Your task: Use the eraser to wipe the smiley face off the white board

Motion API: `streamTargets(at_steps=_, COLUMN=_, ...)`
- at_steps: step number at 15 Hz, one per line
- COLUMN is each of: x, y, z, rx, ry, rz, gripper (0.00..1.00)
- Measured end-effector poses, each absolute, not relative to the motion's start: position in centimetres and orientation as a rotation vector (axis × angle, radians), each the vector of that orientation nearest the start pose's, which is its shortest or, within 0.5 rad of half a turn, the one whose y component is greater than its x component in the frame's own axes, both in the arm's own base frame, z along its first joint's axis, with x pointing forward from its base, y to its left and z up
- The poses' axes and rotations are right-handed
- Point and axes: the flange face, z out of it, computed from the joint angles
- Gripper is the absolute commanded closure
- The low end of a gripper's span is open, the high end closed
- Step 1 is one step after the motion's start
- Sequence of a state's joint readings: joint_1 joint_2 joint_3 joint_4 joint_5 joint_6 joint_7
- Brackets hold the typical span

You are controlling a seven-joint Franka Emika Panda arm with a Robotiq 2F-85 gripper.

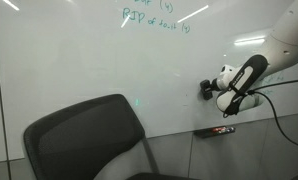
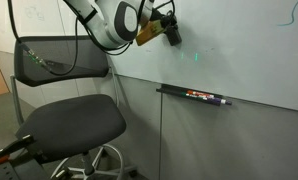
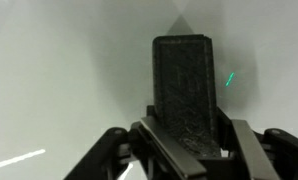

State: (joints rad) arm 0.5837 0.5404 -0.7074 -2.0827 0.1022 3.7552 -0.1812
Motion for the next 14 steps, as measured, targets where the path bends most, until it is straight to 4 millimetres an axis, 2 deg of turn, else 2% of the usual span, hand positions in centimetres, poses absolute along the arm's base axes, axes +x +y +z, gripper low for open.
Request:
streamTargets(at_steps=2, x=62.9, y=-2.9, z=35.5, rx=-2.865, ry=-0.342, rz=-1.974, gripper=0.69)
streamTargets(at_steps=7, x=63.2, y=0.5, z=30.7, rx=-2.986, ry=-0.352, rz=-1.55, gripper=0.69)
streamTargets(at_steps=11, x=61.5, y=2.1, z=28.9, rx=-3.179, ry=-0.292, rz=-1.172, gripper=0.69)
streamTargets(at_steps=14, x=59.8, y=5.6, z=27.6, rx=-3.246, ry=-0.372, rz=-0.851, gripper=0.69)
